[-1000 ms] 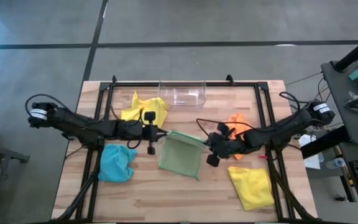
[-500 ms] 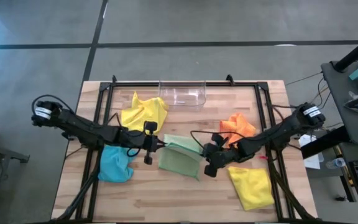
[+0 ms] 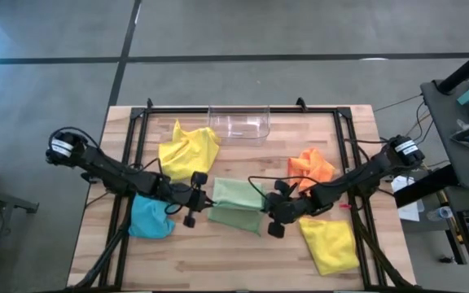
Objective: Fold microfiber towels
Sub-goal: Fold the light green microfiber cloth
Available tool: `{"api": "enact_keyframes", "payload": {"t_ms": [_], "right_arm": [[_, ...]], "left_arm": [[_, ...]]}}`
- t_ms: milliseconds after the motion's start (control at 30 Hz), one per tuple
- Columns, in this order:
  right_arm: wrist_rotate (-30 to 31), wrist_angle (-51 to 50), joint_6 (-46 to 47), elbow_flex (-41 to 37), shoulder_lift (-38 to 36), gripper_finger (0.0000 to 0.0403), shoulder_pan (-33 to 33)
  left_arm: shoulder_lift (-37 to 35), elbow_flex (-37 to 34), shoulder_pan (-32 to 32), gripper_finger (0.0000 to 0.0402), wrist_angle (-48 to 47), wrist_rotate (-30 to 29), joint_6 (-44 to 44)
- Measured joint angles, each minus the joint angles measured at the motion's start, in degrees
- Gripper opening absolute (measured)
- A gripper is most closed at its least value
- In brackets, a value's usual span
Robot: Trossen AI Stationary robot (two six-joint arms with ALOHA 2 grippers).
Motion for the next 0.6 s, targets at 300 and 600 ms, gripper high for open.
{"api": "enact_keyframes", "payload": {"t_ms": [300, 600], "right_arm": [[-4.1, 0.2, -0.4, 2.1, 0.0, 0.0008, 0.1], [-5.8, 0.8, 0.5, 2.0, 3.2, 0.0009, 0.2]], "left_arm": [[0.0, 0.1, -0.5, 0.0000, -2.4, 2.7, -1.5], [0.6, 0.0, -0.5, 0.0000, -2.6, 7.0, -1.6]]}}
